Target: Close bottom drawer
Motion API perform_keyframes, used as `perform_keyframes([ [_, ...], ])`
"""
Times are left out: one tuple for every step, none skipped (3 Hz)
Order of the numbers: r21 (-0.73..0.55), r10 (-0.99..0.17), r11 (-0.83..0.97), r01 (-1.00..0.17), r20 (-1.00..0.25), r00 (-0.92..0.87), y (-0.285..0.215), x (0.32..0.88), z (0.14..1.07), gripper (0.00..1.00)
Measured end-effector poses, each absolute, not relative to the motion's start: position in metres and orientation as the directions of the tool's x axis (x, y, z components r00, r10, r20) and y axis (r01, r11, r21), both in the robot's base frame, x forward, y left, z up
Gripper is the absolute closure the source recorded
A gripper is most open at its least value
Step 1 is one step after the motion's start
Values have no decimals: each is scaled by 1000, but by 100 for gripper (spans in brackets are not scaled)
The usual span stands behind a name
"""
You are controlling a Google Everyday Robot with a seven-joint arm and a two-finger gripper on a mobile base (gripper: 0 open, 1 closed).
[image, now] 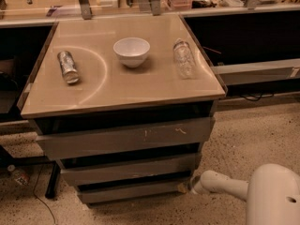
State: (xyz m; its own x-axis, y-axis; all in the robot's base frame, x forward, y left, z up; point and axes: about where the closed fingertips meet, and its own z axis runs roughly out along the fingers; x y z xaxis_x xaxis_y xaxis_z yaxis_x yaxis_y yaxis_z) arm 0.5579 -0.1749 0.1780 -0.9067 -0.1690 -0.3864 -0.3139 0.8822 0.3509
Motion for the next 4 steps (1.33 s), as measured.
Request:
perform_keyframes([
  [320,-136,917,-239,-311,-941,-214,532,210,100],
  [230,-28,969,-91,-264,-964,-275,512,267,100],
  [130,110,989,75,-285,-952,-323,510,340,100],
  [77,173,984,158,-268,-948,-359,482,366,82],
])
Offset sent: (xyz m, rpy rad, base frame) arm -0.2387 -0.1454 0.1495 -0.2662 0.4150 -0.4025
